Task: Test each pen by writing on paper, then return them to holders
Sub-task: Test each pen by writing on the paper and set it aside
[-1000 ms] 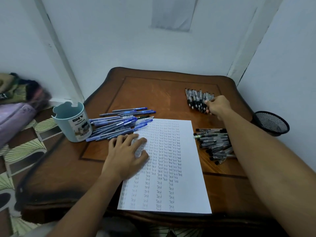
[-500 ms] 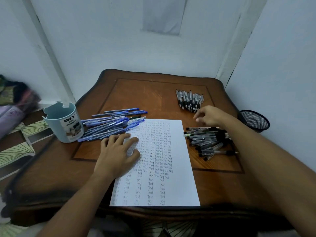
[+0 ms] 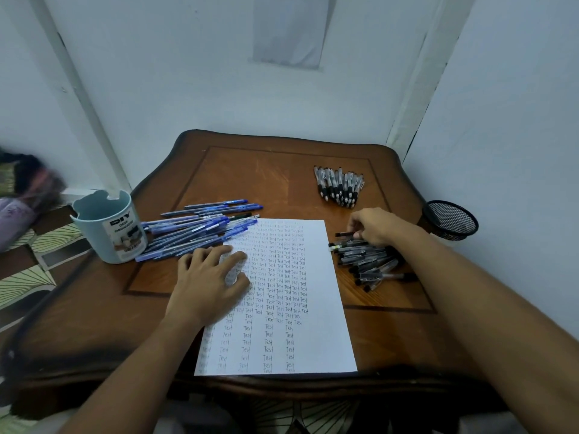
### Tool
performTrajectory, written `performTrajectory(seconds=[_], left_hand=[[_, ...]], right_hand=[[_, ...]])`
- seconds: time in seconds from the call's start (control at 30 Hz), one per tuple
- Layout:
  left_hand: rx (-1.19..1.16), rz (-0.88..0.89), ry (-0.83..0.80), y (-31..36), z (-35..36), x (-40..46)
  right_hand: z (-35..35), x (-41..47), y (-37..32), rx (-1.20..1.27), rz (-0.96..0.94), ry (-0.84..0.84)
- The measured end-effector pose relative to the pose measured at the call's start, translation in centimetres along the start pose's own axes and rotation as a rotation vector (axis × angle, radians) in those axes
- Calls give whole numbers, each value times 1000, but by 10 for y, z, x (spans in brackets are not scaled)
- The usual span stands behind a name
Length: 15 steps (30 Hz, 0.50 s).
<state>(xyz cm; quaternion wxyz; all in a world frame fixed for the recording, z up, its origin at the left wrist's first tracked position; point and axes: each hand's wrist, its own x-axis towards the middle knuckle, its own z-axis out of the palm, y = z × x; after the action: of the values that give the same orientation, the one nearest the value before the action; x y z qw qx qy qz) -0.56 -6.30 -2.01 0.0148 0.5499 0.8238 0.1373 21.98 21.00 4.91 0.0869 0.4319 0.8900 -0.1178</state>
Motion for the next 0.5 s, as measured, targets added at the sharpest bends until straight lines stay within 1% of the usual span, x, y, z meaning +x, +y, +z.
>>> performTrajectory(seconds=[0.13, 0.23, 0.33, 0.43, 0.5], left_hand=[[7, -3, -4, 1, 0, 0], [2, -4, 2, 0, 1, -1], [-6, -1, 15, 0, 2, -1], [-2, 0, 16, 1, 1, -1], [1, 0, 16, 1, 0, -2]], right_hand=[[0, -4, -2, -18, -25, 87], [1, -9, -5, 35, -110, 167], [3, -17, -10, 154, -205, 217], [2, -25, -22, 271, -232, 328], [3, -32, -31, 477, -223, 398]])
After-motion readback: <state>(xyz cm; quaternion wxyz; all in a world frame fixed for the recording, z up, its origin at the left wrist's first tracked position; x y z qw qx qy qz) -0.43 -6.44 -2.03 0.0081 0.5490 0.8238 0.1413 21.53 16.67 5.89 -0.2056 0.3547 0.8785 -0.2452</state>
